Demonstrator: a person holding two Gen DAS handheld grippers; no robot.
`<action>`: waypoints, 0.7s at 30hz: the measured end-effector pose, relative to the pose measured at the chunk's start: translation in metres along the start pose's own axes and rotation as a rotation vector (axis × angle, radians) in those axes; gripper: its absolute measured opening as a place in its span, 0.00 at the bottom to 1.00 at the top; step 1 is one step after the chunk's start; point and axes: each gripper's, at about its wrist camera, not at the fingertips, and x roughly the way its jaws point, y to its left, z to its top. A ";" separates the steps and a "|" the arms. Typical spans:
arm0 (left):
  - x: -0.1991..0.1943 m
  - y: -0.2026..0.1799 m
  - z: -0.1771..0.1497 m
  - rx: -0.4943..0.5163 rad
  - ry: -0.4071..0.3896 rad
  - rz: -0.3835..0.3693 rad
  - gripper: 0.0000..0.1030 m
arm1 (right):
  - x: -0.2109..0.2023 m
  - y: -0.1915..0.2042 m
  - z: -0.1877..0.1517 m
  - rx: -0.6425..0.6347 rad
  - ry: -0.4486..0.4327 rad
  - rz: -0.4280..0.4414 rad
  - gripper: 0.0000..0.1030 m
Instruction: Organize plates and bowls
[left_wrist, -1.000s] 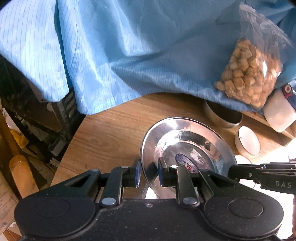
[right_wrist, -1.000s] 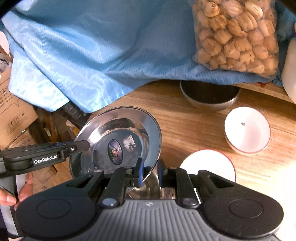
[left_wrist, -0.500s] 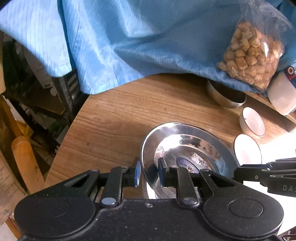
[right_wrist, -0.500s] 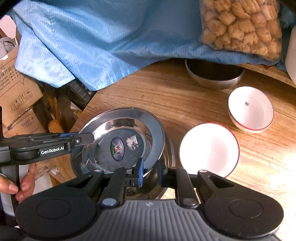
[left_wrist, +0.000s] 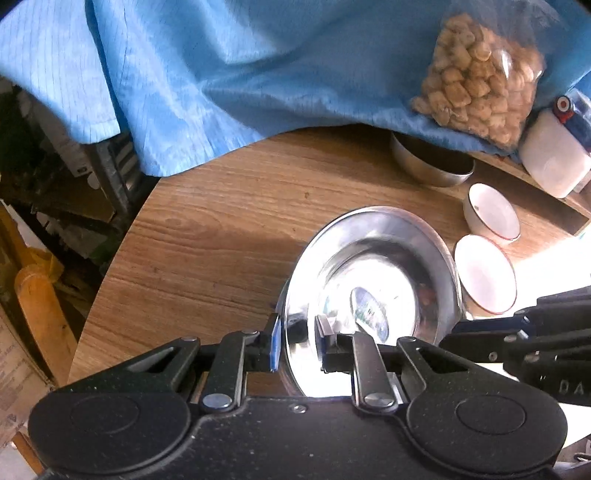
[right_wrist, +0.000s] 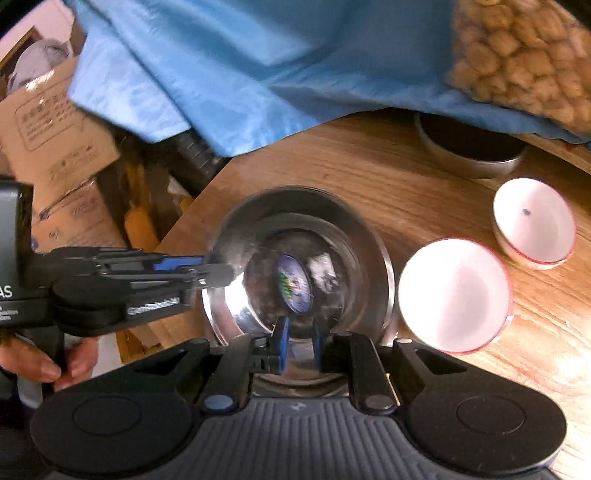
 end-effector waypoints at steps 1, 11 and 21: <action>0.001 0.002 -0.001 -0.016 0.007 0.004 0.19 | 0.001 0.001 0.000 0.000 0.008 0.002 0.15; -0.005 0.016 0.000 -0.085 -0.011 0.019 0.38 | -0.003 -0.006 -0.004 0.036 -0.005 0.005 0.23; 0.003 0.005 0.017 -0.123 -0.030 0.051 0.95 | -0.016 -0.027 -0.007 0.131 -0.067 -0.026 0.97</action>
